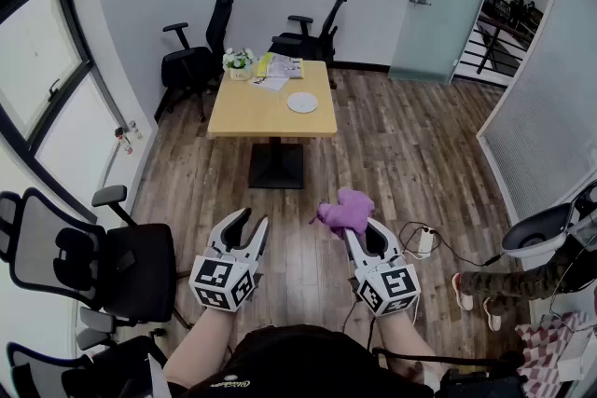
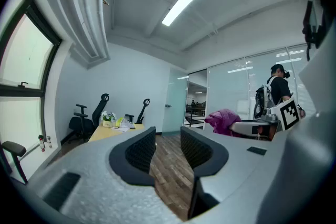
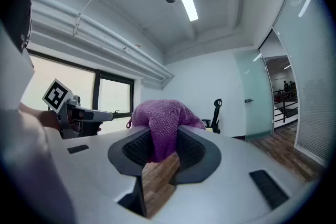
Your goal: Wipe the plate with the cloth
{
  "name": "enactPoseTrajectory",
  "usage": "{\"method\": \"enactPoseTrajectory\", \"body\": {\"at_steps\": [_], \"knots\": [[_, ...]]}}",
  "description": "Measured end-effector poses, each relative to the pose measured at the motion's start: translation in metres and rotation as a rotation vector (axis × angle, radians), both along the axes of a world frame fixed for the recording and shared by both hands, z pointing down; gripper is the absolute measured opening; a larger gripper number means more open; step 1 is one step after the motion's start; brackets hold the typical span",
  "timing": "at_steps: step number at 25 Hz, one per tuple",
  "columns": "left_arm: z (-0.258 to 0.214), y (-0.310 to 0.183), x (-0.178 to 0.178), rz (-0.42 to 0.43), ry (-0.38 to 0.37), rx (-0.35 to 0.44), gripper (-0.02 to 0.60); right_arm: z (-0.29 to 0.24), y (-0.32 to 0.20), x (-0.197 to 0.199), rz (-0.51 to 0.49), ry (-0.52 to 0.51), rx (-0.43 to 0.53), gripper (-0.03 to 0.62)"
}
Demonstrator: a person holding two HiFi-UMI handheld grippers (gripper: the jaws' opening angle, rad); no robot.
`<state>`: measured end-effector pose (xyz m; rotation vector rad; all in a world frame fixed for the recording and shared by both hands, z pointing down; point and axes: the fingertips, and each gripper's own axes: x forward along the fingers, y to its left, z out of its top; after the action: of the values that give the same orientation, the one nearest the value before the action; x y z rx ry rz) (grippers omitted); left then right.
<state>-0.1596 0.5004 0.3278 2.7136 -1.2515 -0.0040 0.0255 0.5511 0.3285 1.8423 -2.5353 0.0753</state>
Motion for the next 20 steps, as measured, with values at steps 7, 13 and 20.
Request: {"method": "enactPoseTrajectory", "body": {"at_steps": [7,13,20], "knots": [[0.005,0.008,0.004,-0.002,-0.006,-0.001,0.149,0.003,0.007,0.0,-0.016,-0.004,0.0,0.109],[0.005,0.017,0.015,-0.012,-0.01,-0.001,0.149,0.005,0.016,0.004,-0.057,-0.028,0.001,0.106],[0.004,0.028,0.04,-0.03,-0.005,0.013,0.149,0.004,0.026,0.029,-0.073,-0.027,0.011,0.106]]}}
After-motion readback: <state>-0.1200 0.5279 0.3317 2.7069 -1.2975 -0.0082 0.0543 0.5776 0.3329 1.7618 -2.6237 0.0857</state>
